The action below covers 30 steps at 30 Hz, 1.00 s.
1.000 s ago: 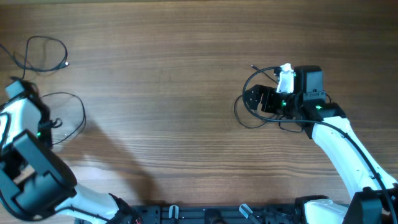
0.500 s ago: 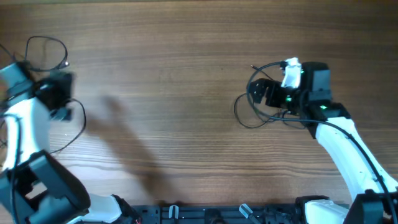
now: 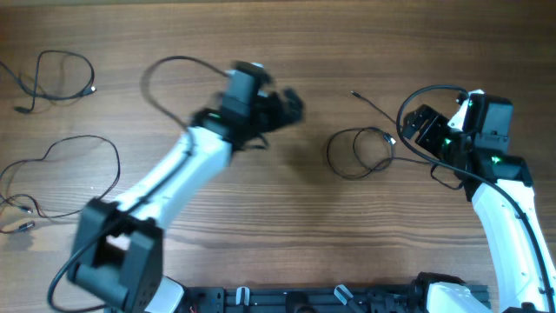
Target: Untangle cables
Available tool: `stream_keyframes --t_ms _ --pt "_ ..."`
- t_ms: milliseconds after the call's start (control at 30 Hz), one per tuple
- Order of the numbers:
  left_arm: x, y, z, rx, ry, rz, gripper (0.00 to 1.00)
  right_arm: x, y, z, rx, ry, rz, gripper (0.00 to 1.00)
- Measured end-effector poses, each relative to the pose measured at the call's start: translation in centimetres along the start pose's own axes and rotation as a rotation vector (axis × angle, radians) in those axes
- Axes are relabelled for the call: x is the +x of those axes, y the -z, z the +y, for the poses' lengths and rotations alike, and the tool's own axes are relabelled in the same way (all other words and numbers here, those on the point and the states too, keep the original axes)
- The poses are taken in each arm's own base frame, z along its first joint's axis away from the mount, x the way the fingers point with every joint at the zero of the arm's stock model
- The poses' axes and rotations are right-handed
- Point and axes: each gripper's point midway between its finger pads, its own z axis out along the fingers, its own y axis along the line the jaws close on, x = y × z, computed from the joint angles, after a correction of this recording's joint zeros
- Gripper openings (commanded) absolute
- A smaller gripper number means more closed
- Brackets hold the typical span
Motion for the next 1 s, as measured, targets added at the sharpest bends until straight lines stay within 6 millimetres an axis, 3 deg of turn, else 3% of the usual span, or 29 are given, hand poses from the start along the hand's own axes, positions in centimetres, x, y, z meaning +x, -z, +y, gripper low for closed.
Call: stream_keyframes --t_ms 100,233,333,433,533,600,700,800,833,867,900,1000 --pt "3.9 -2.5 -1.7 -0.021 -0.086 0.052 1.0 0.3 0.0 -0.7 0.038 -0.007 0.009 1.0" --pt "5.8 -3.5 -1.3 -0.109 -0.143 0.034 1.0 1.6 -0.3 0.6 -0.03 0.046 0.064 1.0" --pt "3.9 -2.6 -0.9 -0.14 -0.134 -0.041 1.0 4.2 -1.5 2.4 -0.122 0.1 0.155 0.94" --pt "0.8 -0.2 -0.7 -0.135 -0.1 -0.131 1.0 6.9 -3.2 3.8 -0.194 0.124 0.25 0.87" --pt "-2.0 2.3 -0.6 -0.121 -0.065 -0.213 1.0 8.4 -4.8 5.4 -0.249 0.146 0.297 0.86" --pt "-3.1 3.5 0.1 -0.136 -0.044 -0.243 1.0 9.3 -6.2 7.2 -0.299 0.196 0.304 0.85" --pt "-3.1 3.7 1.9 -0.188 -0.022 -0.22 1.0 10.6 -7.7 9.0 -0.338 0.252 0.31 0.79" --pt "-3.5 4.0 3.8 -0.232 0.008 -0.211 1.0 12.5 -9.2 9.3 -0.331 0.286 0.355 0.63" --pt "-3.6 4.2 4.4 -0.247 0.019 -0.208 1.0 13.2 -9.5 9.3 -0.325 0.298 0.373 0.52" --pt "-3.7 4.4 5.3 -0.269 0.035 -0.201 1.0 14.1 -9.9 9.2 -0.317 0.304 0.396 0.29" --pt "-3.8 4.6 6.2 -0.29 0.049 -0.193 1.0 14.7 -10.1 9.4 -0.321 0.327 0.409 0.15" --pt "-3.8 5.1 8.2 -0.34 0.085 -0.175 1.0 16.4 -9.9 10.3 -0.344 0.359 0.447 0.05"
